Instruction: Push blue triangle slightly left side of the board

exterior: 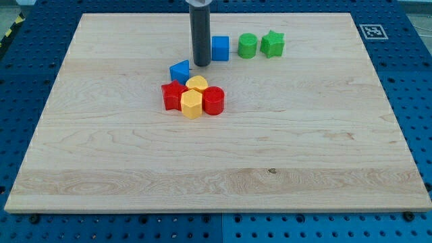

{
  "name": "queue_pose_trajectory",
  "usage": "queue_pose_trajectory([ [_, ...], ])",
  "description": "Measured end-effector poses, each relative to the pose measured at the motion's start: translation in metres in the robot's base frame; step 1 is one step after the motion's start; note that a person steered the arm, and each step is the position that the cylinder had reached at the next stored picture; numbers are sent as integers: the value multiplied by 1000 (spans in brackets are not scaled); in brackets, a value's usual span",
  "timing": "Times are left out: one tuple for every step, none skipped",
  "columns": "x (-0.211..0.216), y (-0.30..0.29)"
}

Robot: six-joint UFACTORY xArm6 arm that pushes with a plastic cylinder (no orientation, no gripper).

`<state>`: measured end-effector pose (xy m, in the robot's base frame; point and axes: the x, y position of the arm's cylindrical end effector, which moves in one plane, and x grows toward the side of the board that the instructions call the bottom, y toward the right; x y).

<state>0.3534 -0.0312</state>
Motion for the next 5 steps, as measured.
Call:
queue_pose_trajectory([
  [10,-4],
  [12,-21],
  [12,-39],
  [16,-41],
  [27,-41],
])
